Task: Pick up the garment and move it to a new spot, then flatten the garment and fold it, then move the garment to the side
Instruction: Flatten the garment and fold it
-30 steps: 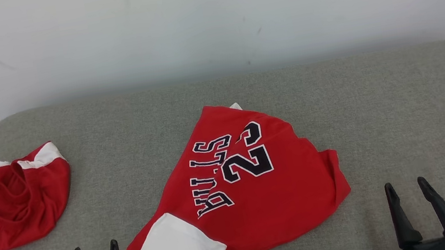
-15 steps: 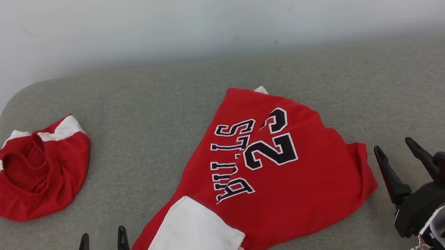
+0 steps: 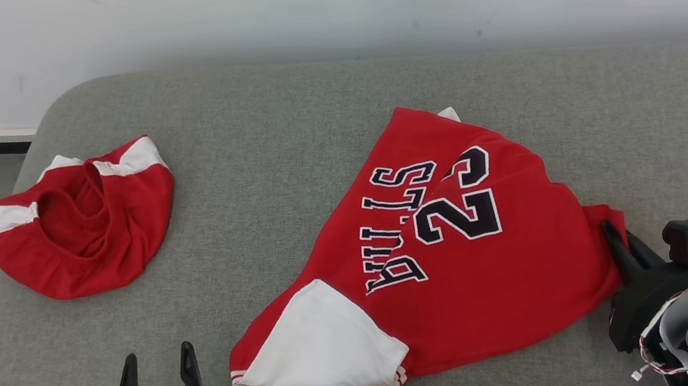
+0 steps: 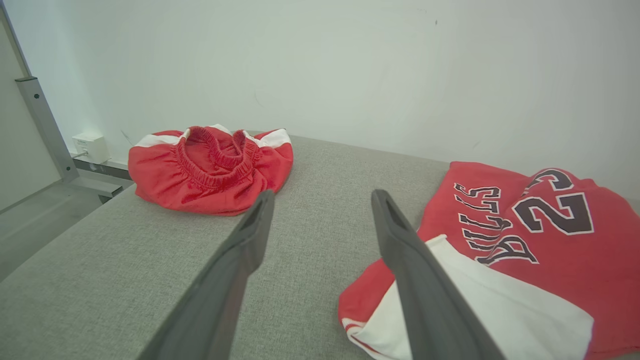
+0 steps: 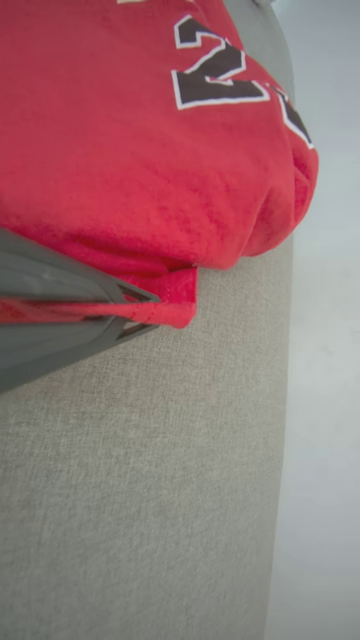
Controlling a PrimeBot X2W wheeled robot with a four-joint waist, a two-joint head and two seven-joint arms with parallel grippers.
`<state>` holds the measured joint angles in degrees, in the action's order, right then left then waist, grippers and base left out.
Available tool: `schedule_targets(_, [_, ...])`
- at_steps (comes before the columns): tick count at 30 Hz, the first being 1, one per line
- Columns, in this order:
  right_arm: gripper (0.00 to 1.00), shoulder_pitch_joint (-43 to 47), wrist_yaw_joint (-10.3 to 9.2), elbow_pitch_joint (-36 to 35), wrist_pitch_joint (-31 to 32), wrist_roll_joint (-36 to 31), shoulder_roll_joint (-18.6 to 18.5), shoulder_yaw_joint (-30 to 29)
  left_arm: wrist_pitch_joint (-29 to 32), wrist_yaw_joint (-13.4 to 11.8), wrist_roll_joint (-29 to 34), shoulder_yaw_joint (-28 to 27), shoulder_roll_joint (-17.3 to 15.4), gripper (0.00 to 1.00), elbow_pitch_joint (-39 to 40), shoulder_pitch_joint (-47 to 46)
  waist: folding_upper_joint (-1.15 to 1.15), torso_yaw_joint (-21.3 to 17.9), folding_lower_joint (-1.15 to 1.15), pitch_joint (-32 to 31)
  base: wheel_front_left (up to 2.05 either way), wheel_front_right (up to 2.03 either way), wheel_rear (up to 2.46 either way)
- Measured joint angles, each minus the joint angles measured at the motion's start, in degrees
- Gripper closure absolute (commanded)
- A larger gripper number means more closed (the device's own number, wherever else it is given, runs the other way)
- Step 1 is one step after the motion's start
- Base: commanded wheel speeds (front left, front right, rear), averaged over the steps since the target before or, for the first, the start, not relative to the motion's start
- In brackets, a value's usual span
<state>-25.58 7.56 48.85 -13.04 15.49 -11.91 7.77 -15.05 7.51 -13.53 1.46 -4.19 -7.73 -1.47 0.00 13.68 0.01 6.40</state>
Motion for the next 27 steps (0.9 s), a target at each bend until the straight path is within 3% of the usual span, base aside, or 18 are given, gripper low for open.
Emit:
schedule_targets(6, [1.00, 0.9, 0.00, -3.1, -1.8, 1.3, 0.0, -0.1, 0.0, 0.0, -0.2, -0.5, 0.4, 0.00, -0.4, 0.7, 0.00, -1.8, 0.00, -0.6, 0.00, 0.00, 0.00])
schedule_targets(13, [1.00, 12.4, 0.00, -19.5, -2.1, 4.5, 1.6, -4.7, 0.0, 0.0, -0.5, -0.5, 0.8, 0.00, -0.7, 1.6, 0.00, -5.6, 0.00, -2.0, 0.00, 0.00, 0.00])
schedule_targets(21, [1.00, 24.5, 0.00, -29.7, 0.7, 8.7, 4.7, -10.2, 0.0, 0.0, -0.8, -0.4, 1.0, 0.00, -1.1, 1.8, 0.00, -8.7, -0.01, -2.7, 0.00, 0.00, 0.00])
schedule_targets(22, [0.74, 25.1, 0.00, -30.3, 1.2, 8.5, 4.8, -10.4, 0.0, 0.0, -0.8, -0.3, 1.0, 0.00, -1.2, 1.8, 0.00, -8.9, -0.01, -2.7, 0.00, 0.00, 0.00])
schedule_targets(23, [0.00, 25.6, 0.00, -31.1, 1.4, 8.3, 4.8, -10.7, 0.0, 0.0, -0.8, -0.1, 1.1, 0.00, -1.2, 1.8, 0.00, -9.2, -0.01, -2.8, 0.00, 0.00, 0.00])
schedule_targets(27, [0.00, 25.7, 0.00, -33.5, 1.4, 4.8, 4.7, -11.4, 0.0, 0.0, -0.8, 0.0, 1.1, 0.00, -1.3, 1.7, 0.00, -9.3, 0.00, -3.0, 0.00, 0.00, 0.00])
